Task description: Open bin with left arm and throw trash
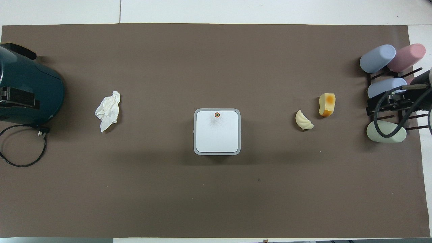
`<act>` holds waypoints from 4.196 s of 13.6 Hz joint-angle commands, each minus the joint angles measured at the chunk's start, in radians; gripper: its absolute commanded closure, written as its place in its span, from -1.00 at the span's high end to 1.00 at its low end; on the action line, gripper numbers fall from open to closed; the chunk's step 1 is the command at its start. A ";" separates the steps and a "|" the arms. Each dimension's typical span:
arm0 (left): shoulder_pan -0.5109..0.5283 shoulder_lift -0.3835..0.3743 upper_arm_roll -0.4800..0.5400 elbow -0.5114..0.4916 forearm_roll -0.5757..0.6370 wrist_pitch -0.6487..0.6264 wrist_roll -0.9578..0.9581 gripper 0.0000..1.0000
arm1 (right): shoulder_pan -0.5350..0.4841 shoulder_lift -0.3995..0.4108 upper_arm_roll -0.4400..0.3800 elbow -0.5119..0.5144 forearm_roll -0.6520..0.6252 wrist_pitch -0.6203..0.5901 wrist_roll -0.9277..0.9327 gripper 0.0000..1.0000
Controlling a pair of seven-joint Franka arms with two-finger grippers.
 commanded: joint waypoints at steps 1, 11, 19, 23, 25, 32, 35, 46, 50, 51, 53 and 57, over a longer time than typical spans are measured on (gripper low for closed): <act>0.001 -0.029 -0.001 -0.036 0.006 0.013 0.015 1.00 | -0.016 0.003 0.005 0.004 0.025 0.013 0.010 1.00; -0.083 -0.027 -0.024 -0.056 0.006 0.112 -0.051 -1.00 | -0.028 0.003 0.005 -0.006 0.023 0.062 0.005 1.00; -0.422 -0.014 -0.026 -0.255 0.002 0.517 -0.175 -1.00 | -0.014 -0.023 0.009 -0.119 0.029 0.288 -0.033 1.00; -0.531 0.081 -0.026 -0.275 0.002 0.641 -0.250 -1.00 | -0.007 0.021 0.014 -0.305 0.037 0.582 -0.037 1.00; -0.572 0.126 -0.026 -0.277 0.002 0.692 -0.288 -1.00 | 0.012 0.046 0.014 -0.399 0.037 0.689 -0.033 1.00; -0.689 0.266 -0.026 -0.272 0.002 0.867 -0.440 -1.00 | 0.021 0.134 0.012 -0.563 0.038 0.974 0.026 0.98; -0.688 0.293 -0.026 -0.277 0.002 0.895 -0.437 -1.00 | 0.007 0.179 0.012 -0.566 0.037 1.018 0.023 0.96; -0.506 -0.007 -0.021 -0.353 0.002 0.264 -0.426 -1.00 | 0.007 0.221 0.015 -0.404 0.029 0.813 -0.060 -1.00; -0.354 -0.069 -0.019 -0.410 0.002 0.269 -0.387 0.99 | 0.171 0.198 0.017 -0.145 0.035 0.459 0.099 -1.00; -0.309 -0.069 -0.019 -0.401 0.004 0.276 -0.346 1.00 | 0.234 0.198 0.018 -0.091 0.035 0.411 0.221 -1.00; -0.239 -0.067 -0.016 -0.363 0.004 0.270 -0.275 1.00 | 0.352 0.201 0.024 -0.039 0.038 0.389 0.420 -1.00; -0.134 -0.050 -0.013 -0.255 0.004 0.231 -0.142 1.00 | 0.484 0.198 0.029 -0.054 0.164 0.461 0.782 -1.00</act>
